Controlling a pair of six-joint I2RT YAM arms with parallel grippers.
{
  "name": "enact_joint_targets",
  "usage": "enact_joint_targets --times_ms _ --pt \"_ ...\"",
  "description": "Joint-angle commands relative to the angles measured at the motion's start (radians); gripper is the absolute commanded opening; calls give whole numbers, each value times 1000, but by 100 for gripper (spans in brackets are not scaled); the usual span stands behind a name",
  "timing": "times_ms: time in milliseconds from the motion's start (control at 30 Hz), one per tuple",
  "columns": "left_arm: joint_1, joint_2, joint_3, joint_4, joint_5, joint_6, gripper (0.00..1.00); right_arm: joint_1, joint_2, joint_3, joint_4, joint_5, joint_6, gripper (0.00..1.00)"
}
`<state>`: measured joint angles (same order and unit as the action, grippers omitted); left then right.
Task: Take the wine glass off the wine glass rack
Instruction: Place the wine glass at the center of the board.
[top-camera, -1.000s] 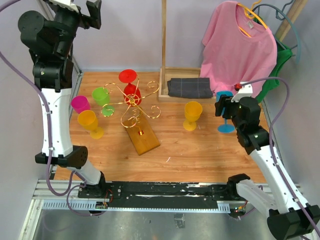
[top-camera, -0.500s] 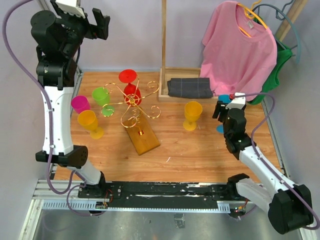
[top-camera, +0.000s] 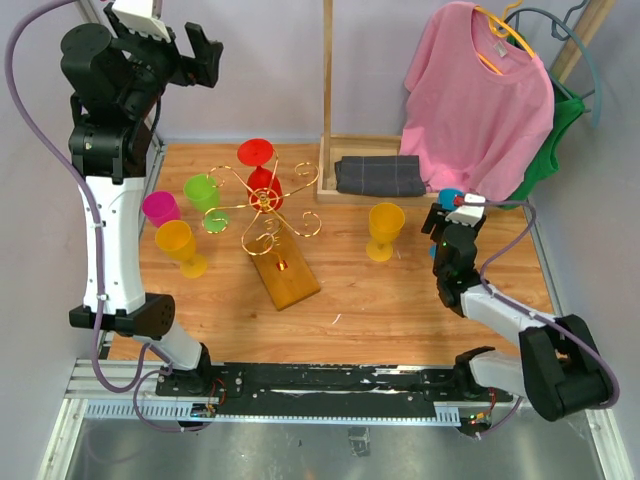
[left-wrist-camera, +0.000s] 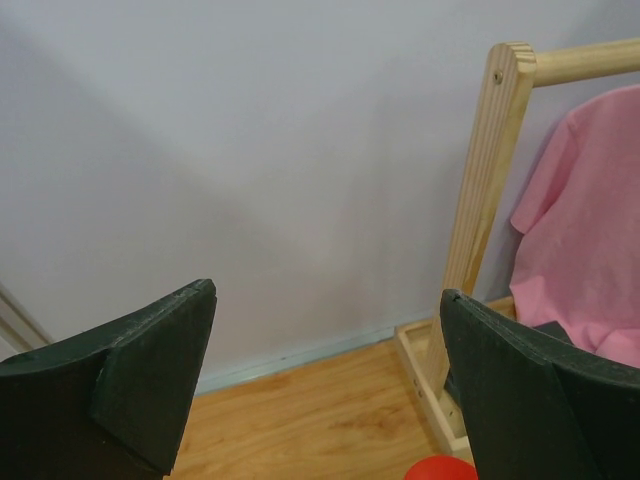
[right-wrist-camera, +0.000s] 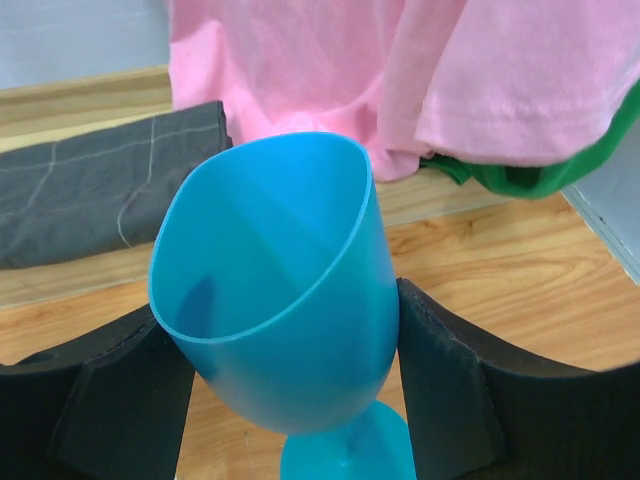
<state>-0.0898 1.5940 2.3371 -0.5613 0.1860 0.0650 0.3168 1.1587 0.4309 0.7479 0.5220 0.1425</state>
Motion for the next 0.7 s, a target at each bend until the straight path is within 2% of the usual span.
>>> enact_joint_targets --times_ms 0,467,667 --pt "2 0 22 -9 34 -12 99 59 75 -48 248 87 -8 38" --pt "2 0 14 -28 74 2 99 107 367 -107 736 146 -81 39" --pt "2 -3 5 -26 87 -2 99 110 410 -118 760 157 -50 48"
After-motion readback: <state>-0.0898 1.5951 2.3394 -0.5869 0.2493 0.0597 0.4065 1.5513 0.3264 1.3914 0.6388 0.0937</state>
